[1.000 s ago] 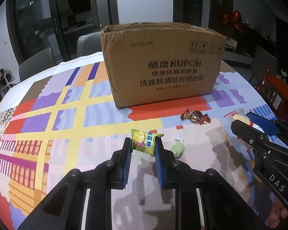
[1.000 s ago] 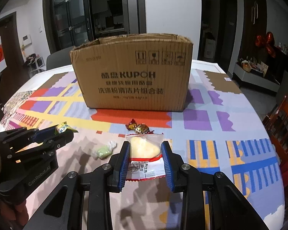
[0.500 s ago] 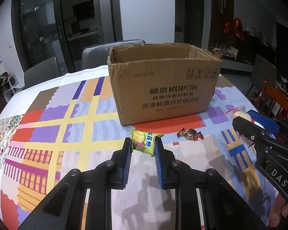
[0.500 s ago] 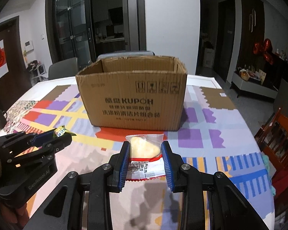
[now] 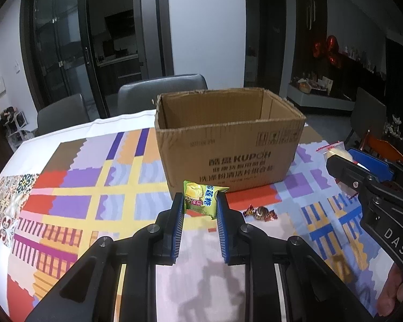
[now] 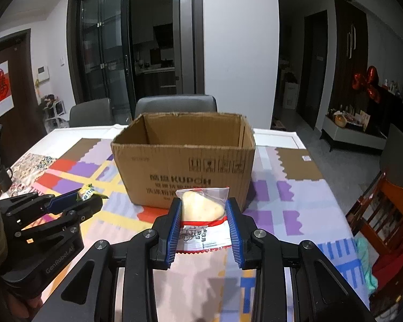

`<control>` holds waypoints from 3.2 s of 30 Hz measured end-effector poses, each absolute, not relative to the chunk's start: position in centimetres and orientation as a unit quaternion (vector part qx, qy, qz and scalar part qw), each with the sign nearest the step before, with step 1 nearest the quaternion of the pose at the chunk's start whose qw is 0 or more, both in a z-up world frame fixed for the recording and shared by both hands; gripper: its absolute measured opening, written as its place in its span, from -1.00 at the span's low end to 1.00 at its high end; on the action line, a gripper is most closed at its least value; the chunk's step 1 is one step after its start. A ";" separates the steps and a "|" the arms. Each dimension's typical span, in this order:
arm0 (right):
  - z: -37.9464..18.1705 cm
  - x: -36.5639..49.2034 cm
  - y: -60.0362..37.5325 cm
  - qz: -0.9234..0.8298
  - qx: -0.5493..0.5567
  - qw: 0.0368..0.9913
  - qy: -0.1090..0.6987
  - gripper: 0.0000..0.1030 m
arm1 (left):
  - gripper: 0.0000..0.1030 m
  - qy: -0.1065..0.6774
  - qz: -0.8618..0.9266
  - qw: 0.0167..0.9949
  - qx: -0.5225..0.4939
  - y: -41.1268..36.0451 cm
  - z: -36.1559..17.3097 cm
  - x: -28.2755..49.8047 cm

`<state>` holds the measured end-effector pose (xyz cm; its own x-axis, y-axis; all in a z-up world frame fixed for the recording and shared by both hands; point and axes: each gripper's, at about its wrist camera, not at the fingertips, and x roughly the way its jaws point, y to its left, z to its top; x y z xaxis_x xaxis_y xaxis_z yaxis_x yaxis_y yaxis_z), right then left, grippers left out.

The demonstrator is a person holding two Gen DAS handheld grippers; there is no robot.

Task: Organize snacks
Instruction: 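Lift the green candy and cake packet and carry them over the box, then open both tools to drop the green candy and cake packet into the box, then withdraw both open tools from the box toward the last two candies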

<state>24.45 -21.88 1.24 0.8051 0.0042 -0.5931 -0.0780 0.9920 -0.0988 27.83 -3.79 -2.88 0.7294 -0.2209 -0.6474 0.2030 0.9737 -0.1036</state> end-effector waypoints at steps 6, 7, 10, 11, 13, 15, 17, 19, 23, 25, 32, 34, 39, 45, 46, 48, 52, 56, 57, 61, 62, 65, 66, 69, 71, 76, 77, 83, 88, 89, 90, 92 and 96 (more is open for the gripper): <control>2.8 24.9 -21.8 0.023 -0.060 0.952 0.300 -0.34 | -0.54 0.341 -0.114 0.933 -0.014 -3.7 -1.6 28.4; 3.0 25.0 -21.8 0.023 -0.061 0.952 0.298 -0.34 | -0.54 0.339 -0.114 0.934 -0.015 -3.7 -1.3 28.5; 3.5 25.3 -21.9 0.024 -0.062 0.954 0.294 -0.34 | -0.54 0.334 -0.113 0.936 -0.016 -3.7 -0.6 29.0; 3.8 25.4 -21.8 0.024 -0.063 0.954 0.292 -0.34 | -0.54 0.332 -0.113 0.936 -0.016 -3.7 -0.3 29.3; 4.2 25.7 -21.8 0.024 -0.064 0.955 0.289 -0.34 | -0.54 0.330 -0.114 0.937 -0.016 -3.8 0.2 29.5; 4.7 26.0 -21.9 0.025 -0.065 0.956 0.286 -0.34 | -0.54 0.327 -0.114 0.938 -0.017 -3.8 0.7 30.0; 5.1 26.4 -21.8 0.025 -0.065 0.957 0.283 -0.34 | -0.54 0.325 -0.114 0.939 -0.017 -3.9 1.0 30.3; 5.4 26.8 -21.8 0.026 -0.067 0.957 0.281 -0.34 | -0.54 0.322 -0.113 0.940 -0.018 -3.9 1.5 30.9; 6.3 27.9 -22.0 0.028 -0.069 0.958 0.275 -0.34 | -0.54 0.316 -0.113 0.942 -0.020 -4.0 2.3 31.9; 6.5 28.5 -22.0 0.028 -0.071 0.959 0.273 -0.34 | -0.54 0.313 -0.112 0.943 -0.021 -4.1 2.7 32.4; 7.2 30.7 -22.2 0.030 -0.076 0.959 0.270 -0.34 | -0.54 0.306 -0.115 0.945 -0.022 -4.4 3.6 34.2; 7.2 31.2 -22.2 0.029 -0.077 0.959 0.270 -0.34 | -0.54 0.305 -0.117 0.945 -0.023 -4.4 3.7 34.9; 7.5 32.6 -22.2 0.029 -0.077 0.959 0.270 -0.34 | -0.54 0.304 -0.119 0.945 -0.020 -4.6 3.9 36.2; 7.6 34.3 -22.1 0.029 -0.079 0.959 0.269 -0.34 | -0.54 0.303 -0.119 0.945 -0.016 -4.7 4.0 37.8; 7.6 34.5 -22.1 0.029 -0.080 0.959 0.269 -0.34 | -0.54 0.302 -0.119 0.946 -0.014 -4.6 4.0 38.0; 7.6 35.2 -22.1 0.028 -0.081 0.959 0.269 -0.34 | -0.53 0.302 -0.120 0.946 -0.013 -4.8 3.9 38.6; 7.4 36.2 -22.1 0.029 -0.084 0.959 0.271 -0.34 | -0.53 0.304 -0.118 0.946 -0.008 -5.0 3.7 39.6; 7.3 37.5 -21.9 0.027 -0.085 0.957 0.275 -0.34 | -0.53 0.305 -0.119 0.945 -0.008 -5.2 3.4 40.6; 7.3 37.8 -21.8 0.028 -0.084 0.957 0.276 -0.34 | -0.53 0.305 -0.120 0.945 -0.009 -5.2 3.4 40.8; 7.1 39.1 -21.7 0.025 -0.083 0.955 0.282 -0.34 | -0.53 0.309 -0.117 0.944 -0.008 -5.2 3.1 41.5; 7.1 39.4 -21.7 0.026 -0.084 0.955 0.283 -0.34 | -0.53 0.311 -0.116 0.943 -0.007 -5.2 3.0 41.6; 6.8 40.2 -21.7 0.023 -0.090 0.954 0.286 -0.34 | -0.52 0.313 -0.115 0.943 -0.007 -5.4 2.7 41.9; 6.7 40.3 -21.6 0.023 -0.091 0.953 0.287 -0.34 | -0.52 0.314 -0.116 0.942 -0.007 -5.4 2.7 42.0; 6.3 40.9 -21.6 0.025 -0.093 0.952 0.290 -0.34 | -0.49 0.314 -0.113 0.942 -0.004 -5.4 2.6 42.1; 6.2 41.2 -21.5 0.026 -0.094 0.952 0.292 -0.33 | -0.42 0.314 -0.113 0.943 -0.007 -5.3 2.5 42.2; 6.1 41.4 -21.6 0.021 -0.096 0.951 0.294 -0.17 | 0.01 0.311 -0.099 0.945 -0.006 -5.2 2.5 42.0; 6.1 41.4 -21.6 0.018 -0.097 0.951 0.293 -0.07 | 0.01 0.311 -0.096 0.946 -0.005 -5.1 2.5 42.0; 6.6 40.9 -22.3 0.002 -0.091 0.957 0.276 0.47 | 0.30 0.305 -0.080 0.949 -0.004 -4.7 2.4 41.6; 6.8 40.8 -22.5 0.002 -0.091 0.957 0.274 0.47 | 0.58 0.305 -0.067 0.950 -0.010 -4.4 2.4 41.2; 6.8 40.8 -22.5 0.003 -0.091 0.957 0.274 0.47 | 0.58 0.305 -0.066 0.950 -0.009 -4.3 2.3 41.0; 6.8 40.7 -22.4 0.003 -0.091 0.958 0.273 0.47 | 0.58 0.306 -0.065 0.950 -0.009 -4.2 2.3 40.9; 6.7 40.4 -22.4 0.003 -0.093 0.958 0.272 0.47 | 0.58 0.307 -0.061 0.950 -0.011 -4.0 2.3 40.7; 6.6 40.0 -22.5 0.002 -0.089 0.958 0.272 0.47 | 0.58 0.310 -0.054 0.949 -0.018 -3.5 2.2 40.3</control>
<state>40.01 -22.52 6.61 0.8518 -0.0448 -0.5219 -0.0521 0.9841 -0.1696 40.30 -3.51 2.25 0.8023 -0.1141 -0.5859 0.0922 0.9935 -0.0672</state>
